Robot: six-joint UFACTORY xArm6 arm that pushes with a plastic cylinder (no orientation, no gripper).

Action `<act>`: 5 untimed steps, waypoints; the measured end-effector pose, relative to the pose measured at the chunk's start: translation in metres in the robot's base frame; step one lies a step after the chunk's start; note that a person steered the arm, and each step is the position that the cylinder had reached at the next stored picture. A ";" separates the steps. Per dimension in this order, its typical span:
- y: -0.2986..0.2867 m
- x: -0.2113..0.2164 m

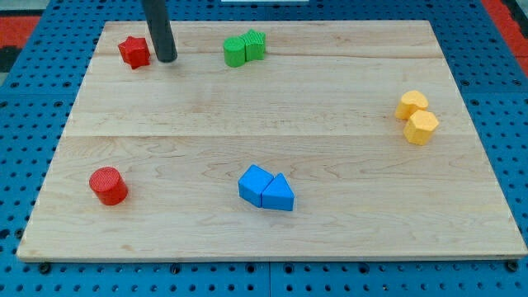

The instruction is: Move the red star to the center left

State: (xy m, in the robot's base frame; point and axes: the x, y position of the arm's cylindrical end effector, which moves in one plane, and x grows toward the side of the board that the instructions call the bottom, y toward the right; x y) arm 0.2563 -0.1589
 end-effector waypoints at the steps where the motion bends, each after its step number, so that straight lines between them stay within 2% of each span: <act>1: -0.011 -0.041; 2: -0.056 -0.007; 4: -0.061 0.140; 5: -0.061 0.118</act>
State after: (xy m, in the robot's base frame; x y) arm 0.3744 -0.2200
